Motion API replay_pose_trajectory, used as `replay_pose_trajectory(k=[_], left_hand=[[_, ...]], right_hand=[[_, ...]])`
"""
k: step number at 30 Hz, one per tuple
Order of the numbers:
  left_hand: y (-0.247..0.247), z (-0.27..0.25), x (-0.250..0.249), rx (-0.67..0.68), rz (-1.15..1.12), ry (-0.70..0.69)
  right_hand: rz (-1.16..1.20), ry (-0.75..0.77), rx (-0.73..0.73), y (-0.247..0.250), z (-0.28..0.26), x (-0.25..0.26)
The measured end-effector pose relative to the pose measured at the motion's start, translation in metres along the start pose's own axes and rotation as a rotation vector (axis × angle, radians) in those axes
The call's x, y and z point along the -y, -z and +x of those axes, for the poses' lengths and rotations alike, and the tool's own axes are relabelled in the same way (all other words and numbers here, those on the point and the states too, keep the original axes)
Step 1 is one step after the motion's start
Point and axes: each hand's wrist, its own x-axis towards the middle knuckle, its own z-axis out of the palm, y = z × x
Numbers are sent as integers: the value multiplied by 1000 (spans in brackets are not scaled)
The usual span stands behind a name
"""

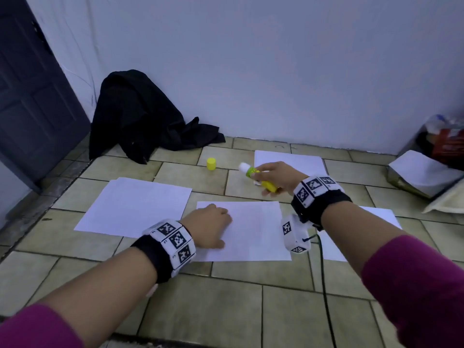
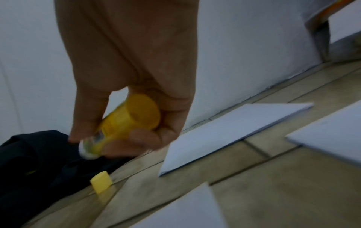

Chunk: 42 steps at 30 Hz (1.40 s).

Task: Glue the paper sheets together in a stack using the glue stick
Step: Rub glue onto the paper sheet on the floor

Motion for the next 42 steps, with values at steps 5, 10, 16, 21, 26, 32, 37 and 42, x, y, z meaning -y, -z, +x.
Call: replay_pose_trajectory(k=[5, 10, 16, 21, 26, 32, 37, 42], left_hand=[[13, 15, -13, -160, -67, 50], [9, 36, -40, -31, -58, -158], [11, 44, -47, -2, -23, -69], [13, 46, -50, -22, -15, -48], [10, 46, -49, -87, -64, 1], [8, 49, -46, -94, -84, -12], [12, 47, -43, -74, -33, -29], [17, 43, -32, -37, 24, -115]], right_hand=[[-145, -41, -292, 29, -13, -30], [-63, 62, -360, 30, -18, -47], [-121, 160, -334, 16, -19, -47], [-167, 176, -282, -1, -14, -44], [-332, 157, -237, 1, -17, -43], [-504, 224, -63, 12, -52, -52], [-567, 242, 78, 22, -81, -59], [-634, 235, 130, 25, -96, -63]])
